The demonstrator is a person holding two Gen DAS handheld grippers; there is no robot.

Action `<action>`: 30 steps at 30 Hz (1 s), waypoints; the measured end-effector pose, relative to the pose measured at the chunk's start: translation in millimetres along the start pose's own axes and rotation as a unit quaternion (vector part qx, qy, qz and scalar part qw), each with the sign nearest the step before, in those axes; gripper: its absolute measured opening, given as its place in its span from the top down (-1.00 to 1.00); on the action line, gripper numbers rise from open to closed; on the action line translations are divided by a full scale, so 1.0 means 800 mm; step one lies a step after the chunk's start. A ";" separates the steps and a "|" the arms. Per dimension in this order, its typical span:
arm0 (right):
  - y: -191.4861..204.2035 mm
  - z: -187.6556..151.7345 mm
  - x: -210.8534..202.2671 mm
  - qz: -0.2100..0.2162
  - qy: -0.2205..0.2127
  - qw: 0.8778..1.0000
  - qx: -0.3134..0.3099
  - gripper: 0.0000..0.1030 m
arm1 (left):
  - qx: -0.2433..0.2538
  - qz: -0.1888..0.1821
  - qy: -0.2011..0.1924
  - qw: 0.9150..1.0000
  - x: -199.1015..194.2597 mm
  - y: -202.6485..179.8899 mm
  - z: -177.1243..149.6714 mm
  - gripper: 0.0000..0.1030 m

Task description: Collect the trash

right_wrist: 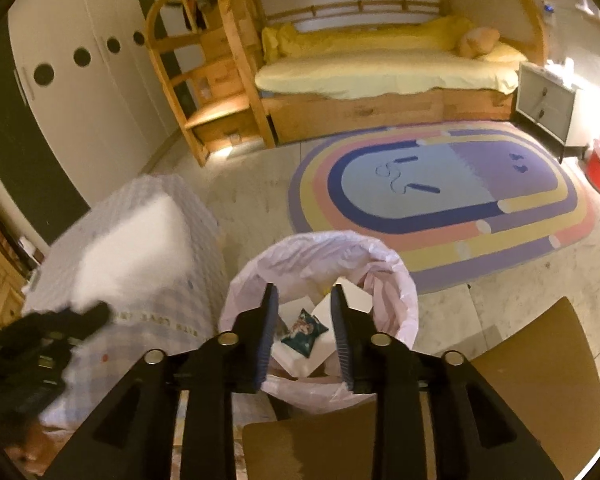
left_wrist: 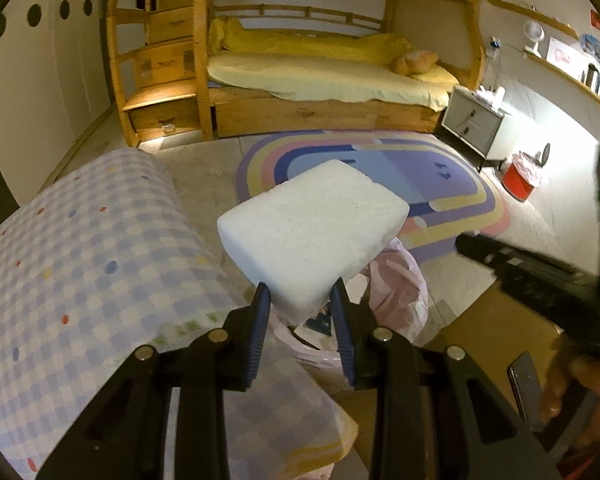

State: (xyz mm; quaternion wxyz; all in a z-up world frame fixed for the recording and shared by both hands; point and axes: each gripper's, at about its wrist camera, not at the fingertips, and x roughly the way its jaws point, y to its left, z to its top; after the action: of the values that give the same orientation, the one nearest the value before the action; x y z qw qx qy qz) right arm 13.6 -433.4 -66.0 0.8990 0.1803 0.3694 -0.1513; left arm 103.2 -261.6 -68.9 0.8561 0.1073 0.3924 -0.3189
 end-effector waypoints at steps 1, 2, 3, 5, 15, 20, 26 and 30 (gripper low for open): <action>-0.002 0.001 -0.006 0.001 -0.006 1.000 0.003 0.36 | 0.004 0.001 0.005 1.000 0.006 -0.005 0.001 0.42; -0.005 0.002 -0.013 0.001 -0.013 1.000 0.007 0.36 | 0.006 0.000 0.008 1.000 0.012 -0.008 0.003 0.42; -0.008 0.004 -0.018 0.002 -0.018 1.000 0.009 0.36 | 0.007 -0.002 0.011 1.000 0.019 -0.012 0.006 0.42; -0.012 0.008 -0.024 0.001 -0.024 1.000 0.012 0.35 | 0.008 -0.003 0.013 1.000 0.026 -0.016 0.011 0.41; -0.013 0.017 -0.043 0.002 -0.040 0.999 0.017 0.30 | -0.021 -0.013 0.002 1.000 0.025 0.001 0.015 -0.48; 0.002 0.011 -0.060 0.025 -0.036 0.999 0.007 0.23 | -0.045 0.010 -0.016 0.999 -0.018 0.031 0.005 -0.62; 0.047 -0.002 -0.094 0.054 -0.026 0.998 -0.034 -0.16 | -0.057 0.041 -0.036 0.997 -0.083 0.057 -0.011 -0.85; 0.080 -0.012 -0.123 0.053 -0.037 0.996 -0.056 -0.69 | -0.056 0.072 -0.035 0.995 -0.125 0.072 -0.021 -0.87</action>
State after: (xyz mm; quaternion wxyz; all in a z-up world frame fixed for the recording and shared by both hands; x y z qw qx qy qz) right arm -33.7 -358.5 11.9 0.9276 0.1427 0.3335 -0.0894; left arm 80.9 -163.7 -10.1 0.8944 0.0764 0.3710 -0.2378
